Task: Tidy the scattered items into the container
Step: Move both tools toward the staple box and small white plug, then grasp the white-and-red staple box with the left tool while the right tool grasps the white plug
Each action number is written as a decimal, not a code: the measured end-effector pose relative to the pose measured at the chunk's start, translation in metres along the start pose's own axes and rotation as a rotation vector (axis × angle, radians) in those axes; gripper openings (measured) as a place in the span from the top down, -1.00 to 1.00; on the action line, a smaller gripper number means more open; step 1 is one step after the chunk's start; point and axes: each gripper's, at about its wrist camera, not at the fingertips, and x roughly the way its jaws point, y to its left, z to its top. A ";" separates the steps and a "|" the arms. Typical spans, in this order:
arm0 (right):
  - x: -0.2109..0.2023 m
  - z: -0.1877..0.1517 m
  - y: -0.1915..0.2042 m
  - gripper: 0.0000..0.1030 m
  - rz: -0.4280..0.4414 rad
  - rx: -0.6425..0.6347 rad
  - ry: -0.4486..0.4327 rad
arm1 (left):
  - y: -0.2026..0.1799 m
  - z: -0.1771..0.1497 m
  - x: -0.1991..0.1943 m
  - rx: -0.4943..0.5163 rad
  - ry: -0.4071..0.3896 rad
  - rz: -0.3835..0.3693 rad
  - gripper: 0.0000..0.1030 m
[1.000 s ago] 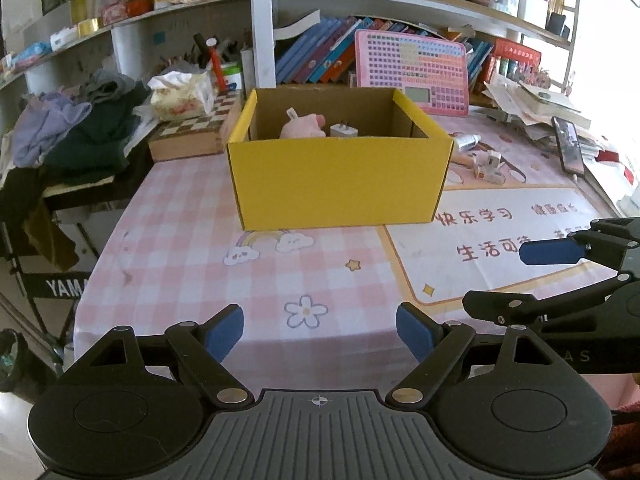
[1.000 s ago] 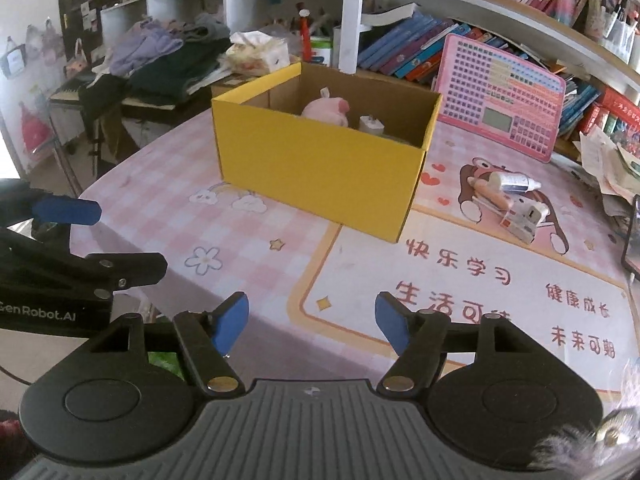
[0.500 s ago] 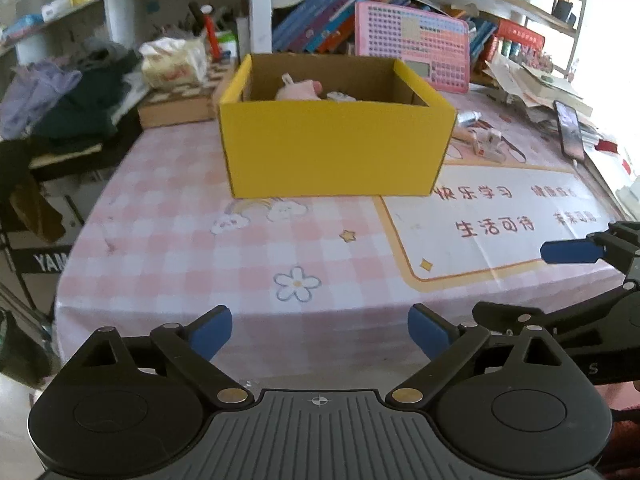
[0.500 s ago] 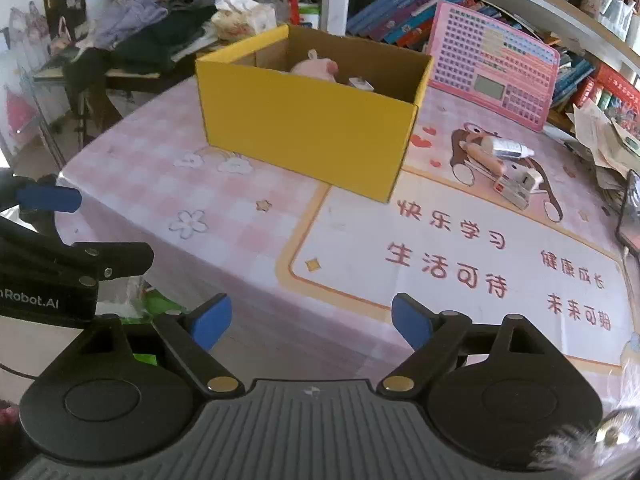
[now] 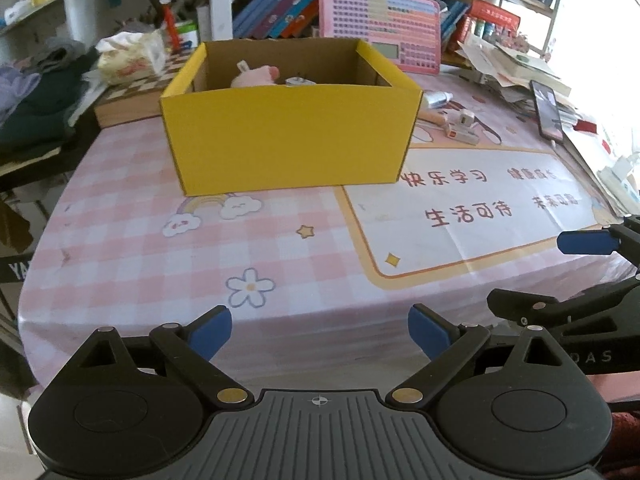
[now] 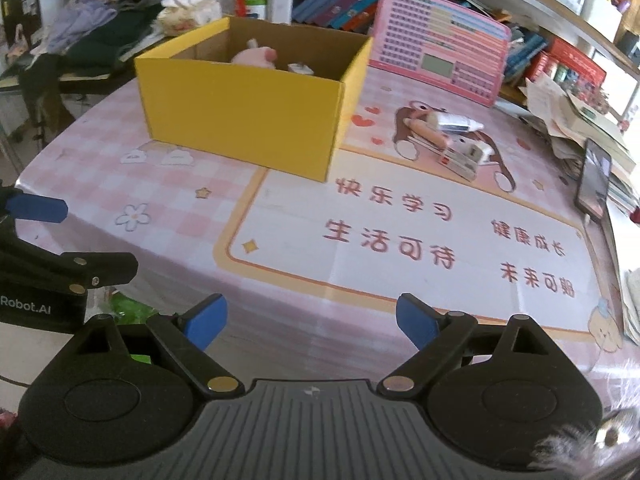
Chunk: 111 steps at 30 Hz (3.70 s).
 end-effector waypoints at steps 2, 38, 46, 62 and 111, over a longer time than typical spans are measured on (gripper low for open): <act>0.000 -0.001 -0.002 -0.78 -0.008 0.002 0.001 | -0.003 0.002 0.002 0.009 -0.001 -0.007 -0.88; 0.007 -0.019 -0.111 -0.79 -0.131 0.159 0.002 | -0.113 0.045 0.045 0.200 -0.001 -0.210 -0.88; 0.019 -0.010 -0.152 -0.79 -0.157 0.159 -0.006 | -0.145 0.065 0.066 0.195 -0.028 -0.243 -0.88; 0.070 0.047 -0.246 -0.77 -0.062 0.207 -0.096 | -0.187 0.128 0.129 0.125 -0.099 -0.120 -0.88; 0.223 0.159 -0.305 0.18 0.279 0.020 -0.064 | -0.222 0.207 0.244 0.029 -0.048 0.020 -0.04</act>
